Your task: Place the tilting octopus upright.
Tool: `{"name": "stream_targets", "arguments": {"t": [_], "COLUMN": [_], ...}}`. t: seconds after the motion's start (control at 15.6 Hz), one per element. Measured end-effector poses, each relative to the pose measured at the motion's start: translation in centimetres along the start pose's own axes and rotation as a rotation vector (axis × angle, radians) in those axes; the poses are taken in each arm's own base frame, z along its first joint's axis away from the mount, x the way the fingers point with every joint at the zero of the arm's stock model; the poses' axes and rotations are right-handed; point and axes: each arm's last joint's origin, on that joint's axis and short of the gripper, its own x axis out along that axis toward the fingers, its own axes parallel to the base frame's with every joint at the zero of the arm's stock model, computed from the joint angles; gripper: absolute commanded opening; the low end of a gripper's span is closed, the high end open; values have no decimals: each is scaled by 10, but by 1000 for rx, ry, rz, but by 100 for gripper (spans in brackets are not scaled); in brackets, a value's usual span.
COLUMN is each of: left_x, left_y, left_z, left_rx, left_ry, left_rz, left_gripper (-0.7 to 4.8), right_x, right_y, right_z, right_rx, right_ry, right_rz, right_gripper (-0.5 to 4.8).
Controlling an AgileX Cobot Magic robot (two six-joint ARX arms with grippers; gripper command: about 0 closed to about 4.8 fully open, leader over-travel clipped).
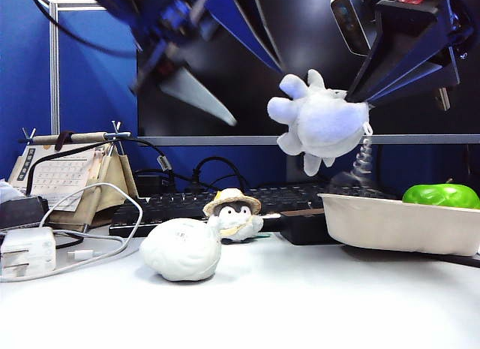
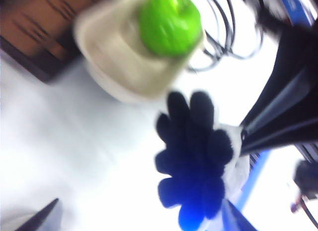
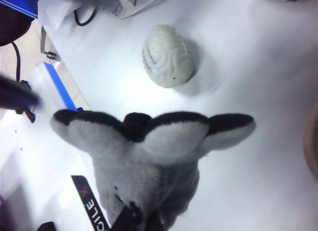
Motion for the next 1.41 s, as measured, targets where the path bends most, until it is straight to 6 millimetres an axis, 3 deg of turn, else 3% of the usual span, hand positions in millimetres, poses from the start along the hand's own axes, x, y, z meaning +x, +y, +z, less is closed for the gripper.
{"name": "stream_targets", "arguments": {"t": [0.38, 0.58, 0.96, 1.22, 1.41], "left_x": [-59, -71, -61, -60, -60], "left_y": [-32, -52, -97, -102, -102], "left_z": [-3, -19, -39, -41, -40], "left_rx": [62, 75, 187, 203, 205], "left_ry": [-111, -28, 92, 97, 93], "left_rz": [-13, -83, -235, -252, -253], "left_gripper": [414, 413, 413, 413, 413], "right_x": [-9, -18, -28, -29, -18], "right_y": [8, 19, 29, 27, 16], "right_z": [-13, -23, -38, -50, -46], "right_rx": [76, 152, 368, 519, 589], "right_ry": [81, 113, 177, 312, 368], "right_rz": [-96, -112, -200, -327, -330], "right_gripper": [-1, -1, -1, -1, -1]}}
